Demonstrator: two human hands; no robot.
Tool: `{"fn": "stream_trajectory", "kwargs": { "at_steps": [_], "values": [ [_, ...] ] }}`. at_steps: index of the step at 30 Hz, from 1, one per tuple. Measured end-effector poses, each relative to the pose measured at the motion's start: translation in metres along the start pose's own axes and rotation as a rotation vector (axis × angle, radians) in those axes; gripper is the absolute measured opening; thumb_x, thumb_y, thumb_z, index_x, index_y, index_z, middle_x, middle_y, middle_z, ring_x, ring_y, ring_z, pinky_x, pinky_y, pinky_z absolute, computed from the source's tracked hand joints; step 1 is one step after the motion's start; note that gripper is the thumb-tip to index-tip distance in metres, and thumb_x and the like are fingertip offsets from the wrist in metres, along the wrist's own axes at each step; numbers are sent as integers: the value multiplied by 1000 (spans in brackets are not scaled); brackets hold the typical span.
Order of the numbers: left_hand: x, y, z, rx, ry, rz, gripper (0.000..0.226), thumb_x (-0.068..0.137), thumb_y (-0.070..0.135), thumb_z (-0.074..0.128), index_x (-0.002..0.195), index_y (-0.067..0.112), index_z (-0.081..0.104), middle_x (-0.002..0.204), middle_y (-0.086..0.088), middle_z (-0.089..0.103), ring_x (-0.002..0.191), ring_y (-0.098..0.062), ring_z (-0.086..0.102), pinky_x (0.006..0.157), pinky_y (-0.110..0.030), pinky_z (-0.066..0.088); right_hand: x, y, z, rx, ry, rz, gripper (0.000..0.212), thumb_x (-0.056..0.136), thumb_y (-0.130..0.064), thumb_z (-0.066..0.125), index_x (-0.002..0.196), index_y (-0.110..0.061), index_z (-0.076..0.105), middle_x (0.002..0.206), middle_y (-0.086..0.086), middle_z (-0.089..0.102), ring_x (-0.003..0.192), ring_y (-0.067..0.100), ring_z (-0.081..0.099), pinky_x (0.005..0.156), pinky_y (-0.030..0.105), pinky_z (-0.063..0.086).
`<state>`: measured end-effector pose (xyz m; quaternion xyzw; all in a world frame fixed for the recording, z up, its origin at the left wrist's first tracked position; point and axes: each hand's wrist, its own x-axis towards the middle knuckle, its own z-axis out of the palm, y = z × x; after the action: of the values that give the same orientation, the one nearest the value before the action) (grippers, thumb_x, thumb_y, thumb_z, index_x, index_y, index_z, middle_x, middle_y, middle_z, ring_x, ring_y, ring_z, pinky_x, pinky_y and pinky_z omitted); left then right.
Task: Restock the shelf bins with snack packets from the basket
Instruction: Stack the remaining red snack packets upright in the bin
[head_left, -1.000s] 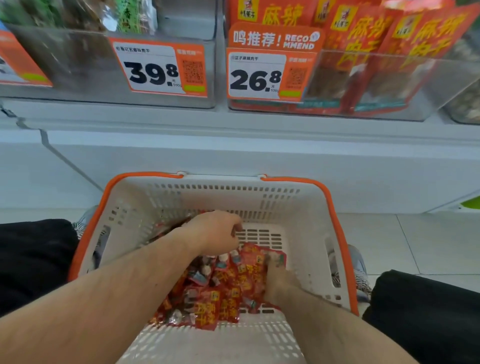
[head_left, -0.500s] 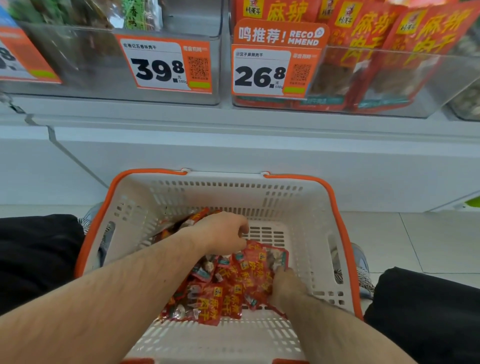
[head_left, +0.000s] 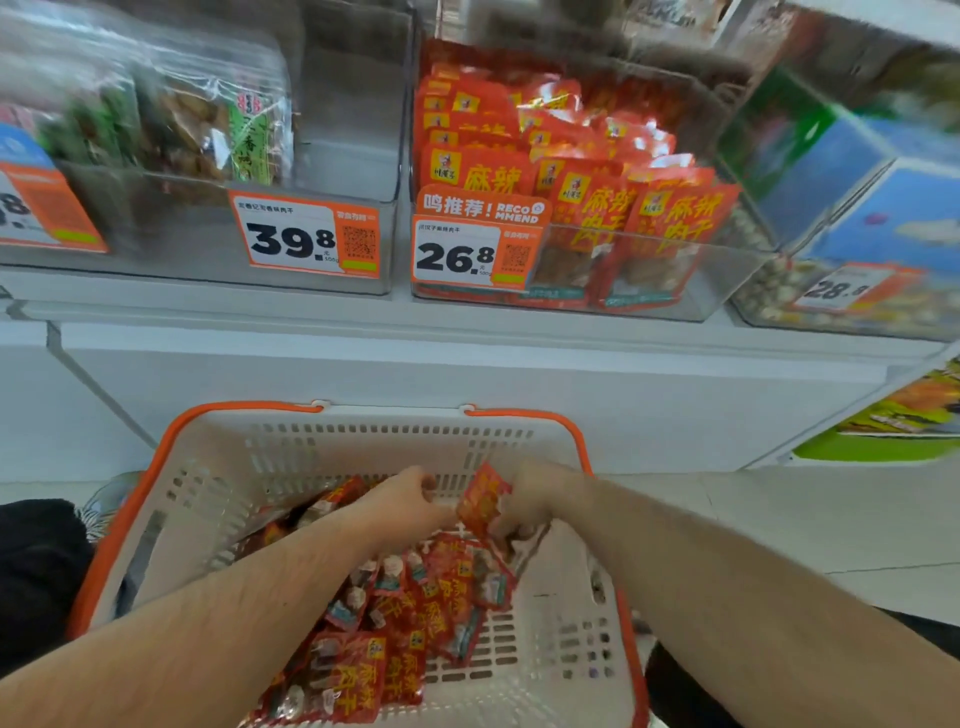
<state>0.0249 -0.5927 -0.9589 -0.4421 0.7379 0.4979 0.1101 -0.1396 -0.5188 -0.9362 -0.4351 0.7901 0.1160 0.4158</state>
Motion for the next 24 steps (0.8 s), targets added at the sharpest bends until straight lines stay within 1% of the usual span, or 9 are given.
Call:
{"fn": "stream_trajectory", "kwargs": {
  "at_steps": [2,4,6,8,10,14,17,20,24],
  "values": [
    [-3,11,-1,-337,-22,0,59,72,60,71,117,24,59,116,5,66,100,-14,64,89,-35,53,-22,0,-20,197,127,-85,21,83,-40,76,86,-20,70,73,-9,69,61,6,56,54,19,41],
    [-10,25,-3,-652,-66,43,46,81,53,71,114,21,68,106,-1,74,98,-21,70,90,-40,52,-44,0,-34,353,190,-163,30,86,-31,73,60,-24,60,45,-14,56,44,6,47,45,18,35],
    [-19,39,-4,-918,-50,83,28,90,24,69,113,10,68,101,-11,75,94,-27,72,83,-39,55,-60,0,-38,430,218,-196,36,86,-25,72,54,-22,56,47,-9,53,47,12,46,51,24,37],
    [-26,50,-8,-1016,22,142,23,88,5,67,110,3,66,98,-16,74,88,-31,72,79,-43,57,-75,1,-48,435,227,-205,31,86,-26,72,64,-8,60,59,5,57,54,16,51,55,27,39],
    [-35,61,-16,-994,107,202,18,85,-2,69,99,6,63,91,-14,75,79,-27,72,72,-40,56,-91,3,-60,443,236,-214,31,85,-30,72,81,1,67,71,10,60,59,15,55,56,26,41],
    [-52,88,-35,-706,228,376,20,82,-2,73,94,9,62,94,-10,75,83,-26,72,76,-37,57,-119,7,-86,678,430,-316,13,81,-22,78,75,-15,68,67,4,58,52,13,45,51,26,36],
    [-65,118,-48,-507,312,506,22,80,1,76,90,13,60,88,-3,74,81,-25,71,73,-36,56,-141,5,-107,829,583,-362,13,82,-16,77,91,-18,68,74,4,63,45,10,44,45,25,34],
    [-74,151,-60,-367,408,598,25,79,11,78,87,22,58,89,3,71,80,-16,69,74,-37,58,-164,4,-125,645,735,-324,6,86,-21,75,83,-20,69,74,0,68,54,8,55,51,24,45],
    [-78,192,-80,-130,541,763,33,80,20,79,101,28,55,97,14,65,88,-3,63,79,-25,54,-198,9,-148,424,1052,-269,26,88,-28,71,64,-22,65,63,-7,63,67,10,63,63,29,50]
  ]
}}
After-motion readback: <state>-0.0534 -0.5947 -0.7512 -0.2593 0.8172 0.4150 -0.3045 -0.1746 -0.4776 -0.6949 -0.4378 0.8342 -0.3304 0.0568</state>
